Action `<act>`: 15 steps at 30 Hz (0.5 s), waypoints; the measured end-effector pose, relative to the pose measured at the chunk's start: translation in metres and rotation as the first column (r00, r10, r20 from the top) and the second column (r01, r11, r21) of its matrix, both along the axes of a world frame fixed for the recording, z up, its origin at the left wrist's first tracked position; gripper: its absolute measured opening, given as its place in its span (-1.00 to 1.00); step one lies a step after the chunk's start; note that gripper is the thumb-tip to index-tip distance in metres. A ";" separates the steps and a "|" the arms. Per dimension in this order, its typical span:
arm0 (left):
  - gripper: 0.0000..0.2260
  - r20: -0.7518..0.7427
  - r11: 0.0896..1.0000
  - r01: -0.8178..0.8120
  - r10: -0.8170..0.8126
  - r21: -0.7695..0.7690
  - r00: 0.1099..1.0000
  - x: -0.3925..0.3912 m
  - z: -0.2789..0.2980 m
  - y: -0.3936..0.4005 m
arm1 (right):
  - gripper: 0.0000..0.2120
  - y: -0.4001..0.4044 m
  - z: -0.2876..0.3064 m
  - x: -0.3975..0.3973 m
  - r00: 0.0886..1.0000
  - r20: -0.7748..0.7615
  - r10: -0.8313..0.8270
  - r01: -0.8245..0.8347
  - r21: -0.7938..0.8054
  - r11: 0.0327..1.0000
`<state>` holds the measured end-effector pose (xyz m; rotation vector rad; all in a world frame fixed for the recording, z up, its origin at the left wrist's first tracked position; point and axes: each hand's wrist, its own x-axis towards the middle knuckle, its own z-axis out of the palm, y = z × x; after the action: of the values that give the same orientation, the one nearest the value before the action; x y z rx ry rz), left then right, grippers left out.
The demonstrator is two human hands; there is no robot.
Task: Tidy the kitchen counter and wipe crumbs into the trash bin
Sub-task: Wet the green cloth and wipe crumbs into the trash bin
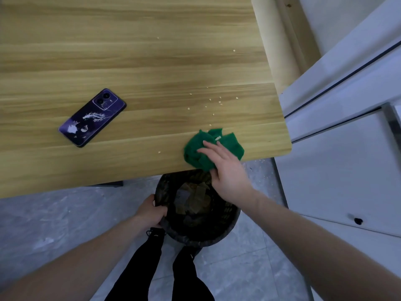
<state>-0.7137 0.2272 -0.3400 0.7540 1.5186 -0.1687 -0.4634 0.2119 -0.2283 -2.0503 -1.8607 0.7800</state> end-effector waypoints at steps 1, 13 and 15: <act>-0.57 -0.001 1.000 -0.010 0.010 -0.001 1.000 -0.002 0.000 0.000 | -0.31 -0.012 0.001 -0.007 1.000 0.006 0.024 -0.024 -0.003 1.000; -0.55 0.024 0.999 -0.046 0.046 -0.007 0.999 -0.036 0.003 0.007 | -0.27 -0.028 0.036 -0.050 0.989 -0.146 -0.033 0.049 0.107 0.993; -0.54 0.019 0.999 -0.037 0.037 0.001 0.999 -0.038 0.005 0.006 | -0.27 0.003 0.045 -0.054 0.989 -0.149 0.003 0.026 0.193 0.981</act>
<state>-0.7512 0.2336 -0.3354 0.7265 1.5143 -0.1324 -0.5170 0.2150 -0.1832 -1.8302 -1.7662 0.6975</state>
